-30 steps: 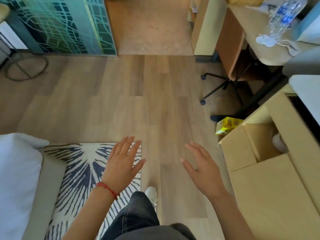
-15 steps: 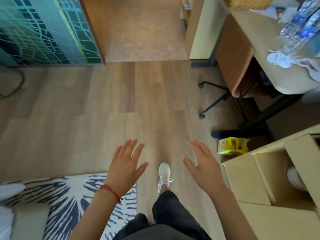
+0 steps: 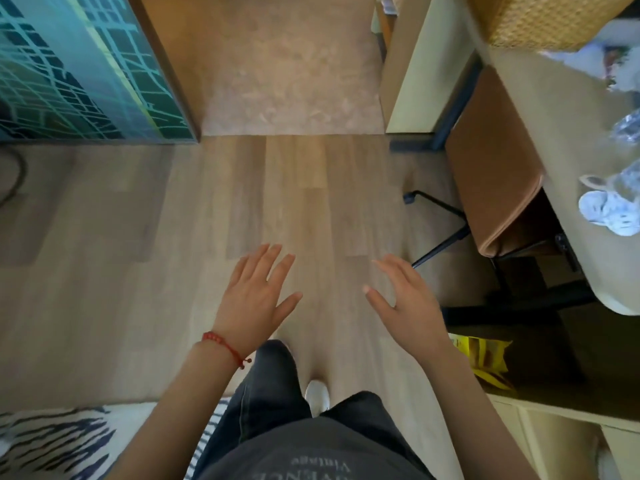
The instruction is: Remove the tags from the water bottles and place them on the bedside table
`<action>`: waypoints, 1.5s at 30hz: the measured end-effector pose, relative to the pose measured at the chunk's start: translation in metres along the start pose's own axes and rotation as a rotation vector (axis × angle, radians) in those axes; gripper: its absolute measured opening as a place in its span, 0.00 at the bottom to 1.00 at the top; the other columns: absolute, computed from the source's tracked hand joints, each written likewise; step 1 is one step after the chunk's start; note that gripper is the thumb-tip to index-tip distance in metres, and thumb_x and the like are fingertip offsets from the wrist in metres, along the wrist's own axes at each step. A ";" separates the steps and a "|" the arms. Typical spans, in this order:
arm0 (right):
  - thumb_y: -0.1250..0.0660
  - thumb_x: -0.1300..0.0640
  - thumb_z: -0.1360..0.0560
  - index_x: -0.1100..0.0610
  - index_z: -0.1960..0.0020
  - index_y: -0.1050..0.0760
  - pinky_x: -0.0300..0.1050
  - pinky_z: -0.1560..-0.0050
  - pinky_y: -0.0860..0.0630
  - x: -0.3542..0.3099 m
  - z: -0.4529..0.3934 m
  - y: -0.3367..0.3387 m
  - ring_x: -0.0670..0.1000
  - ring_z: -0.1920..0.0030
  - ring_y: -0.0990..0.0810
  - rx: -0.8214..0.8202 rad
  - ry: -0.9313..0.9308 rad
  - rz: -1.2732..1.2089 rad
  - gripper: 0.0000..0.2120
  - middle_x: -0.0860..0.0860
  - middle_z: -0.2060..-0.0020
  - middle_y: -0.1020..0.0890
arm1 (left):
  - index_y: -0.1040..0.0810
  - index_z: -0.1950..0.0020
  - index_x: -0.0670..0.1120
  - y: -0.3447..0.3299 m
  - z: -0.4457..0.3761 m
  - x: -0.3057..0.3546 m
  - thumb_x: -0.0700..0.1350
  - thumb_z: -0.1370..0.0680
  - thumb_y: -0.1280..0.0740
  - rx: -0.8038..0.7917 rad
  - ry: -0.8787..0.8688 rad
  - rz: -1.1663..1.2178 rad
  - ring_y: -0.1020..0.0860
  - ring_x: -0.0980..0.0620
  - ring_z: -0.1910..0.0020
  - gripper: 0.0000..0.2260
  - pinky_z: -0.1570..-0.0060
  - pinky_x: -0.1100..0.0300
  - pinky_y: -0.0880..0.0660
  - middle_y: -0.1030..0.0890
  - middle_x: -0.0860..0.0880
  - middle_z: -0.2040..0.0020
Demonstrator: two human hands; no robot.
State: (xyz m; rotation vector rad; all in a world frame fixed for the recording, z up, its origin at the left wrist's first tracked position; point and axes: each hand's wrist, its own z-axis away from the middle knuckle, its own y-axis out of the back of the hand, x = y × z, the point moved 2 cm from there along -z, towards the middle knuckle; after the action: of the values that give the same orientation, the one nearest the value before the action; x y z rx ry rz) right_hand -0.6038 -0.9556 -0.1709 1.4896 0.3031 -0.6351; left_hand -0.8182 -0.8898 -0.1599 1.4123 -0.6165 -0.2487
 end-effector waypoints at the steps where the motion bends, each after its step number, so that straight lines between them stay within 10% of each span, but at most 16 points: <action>1: 0.38 0.49 0.23 0.52 0.31 0.34 0.44 0.37 0.35 0.003 -0.015 0.003 0.49 0.30 0.35 0.007 -0.015 -0.001 0.22 0.50 0.30 0.33 | 0.28 0.36 0.39 -0.002 -0.018 -0.002 0.48 0.28 0.30 -0.010 -0.015 0.004 0.30 0.35 0.35 0.24 0.37 0.39 0.34 0.27 0.36 0.36; 21: 0.38 0.46 0.24 0.53 0.31 0.33 0.50 0.36 0.32 0.055 -0.285 0.066 0.51 0.31 0.34 0.344 -0.475 -0.043 0.23 0.51 0.30 0.33 | 0.34 0.30 0.41 0.027 -0.437 -0.031 0.52 0.24 0.36 -0.172 -0.513 -0.057 0.40 0.40 0.28 0.25 0.30 0.45 0.43 0.36 0.39 0.28; 33: 0.33 0.51 0.26 0.54 0.34 0.29 0.49 0.41 0.28 0.145 -0.276 0.134 0.52 0.34 0.29 0.612 -0.753 -0.072 0.21 0.50 0.33 0.29 | 0.31 0.34 0.37 -0.002 -0.530 0.108 0.56 0.25 0.47 -0.247 -0.817 0.060 0.34 0.37 0.31 0.28 0.35 0.42 0.35 0.32 0.35 0.32; 45: 0.33 0.49 0.26 0.53 0.34 0.30 0.51 0.41 0.28 0.236 -0.233 0.218 0.54 0.33 0.29 0.828 -0.977 -0.113 0.22 0.51 0.32 0.29 | 0.29 0.36 0.36 -0.028 -0.579 0.282 0.45 0.27 0.30 -0.203 -1.107 0.081 0.32 0.35 0.34 0.24 0.38 0.37 0.32 0.28 0.34 0.35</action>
State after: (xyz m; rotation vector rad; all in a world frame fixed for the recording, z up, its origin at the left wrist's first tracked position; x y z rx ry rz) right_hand -0.2461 -0.7852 -0.1422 1.7157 -0.7199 -1.6086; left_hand -0.2703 -0.5517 -0.1361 0.9592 -1.4887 -1.0267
